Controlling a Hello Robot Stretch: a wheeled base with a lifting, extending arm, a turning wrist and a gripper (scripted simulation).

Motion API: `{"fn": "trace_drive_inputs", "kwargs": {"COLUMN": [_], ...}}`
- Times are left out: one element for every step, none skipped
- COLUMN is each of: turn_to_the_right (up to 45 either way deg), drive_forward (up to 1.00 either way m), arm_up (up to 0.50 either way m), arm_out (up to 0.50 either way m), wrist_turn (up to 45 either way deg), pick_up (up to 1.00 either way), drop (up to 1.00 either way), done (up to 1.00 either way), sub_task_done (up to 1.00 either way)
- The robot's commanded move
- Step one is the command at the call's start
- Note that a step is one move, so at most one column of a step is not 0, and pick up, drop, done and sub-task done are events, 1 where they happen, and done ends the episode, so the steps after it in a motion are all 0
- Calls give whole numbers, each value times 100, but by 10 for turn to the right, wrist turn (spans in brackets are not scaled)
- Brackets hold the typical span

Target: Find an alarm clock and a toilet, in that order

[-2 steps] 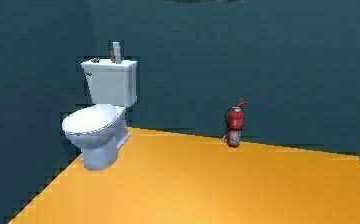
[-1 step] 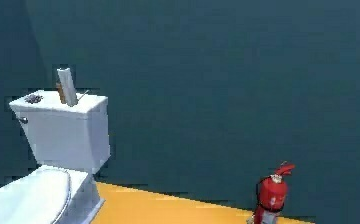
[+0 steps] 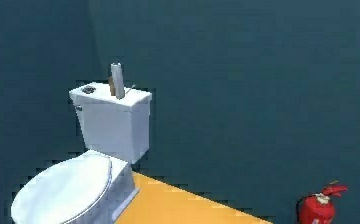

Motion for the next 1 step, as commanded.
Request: {"fn": "trace_drive_inputs", "kwargs": {"turn_to_the_right": [0], "drive_forward": [5], "arm_up": [0], "arm_out": [0], "wrist_turn": [0], "pick_up": [0], "drop": [0], "done": [0], "sub_task_done": [0]}}
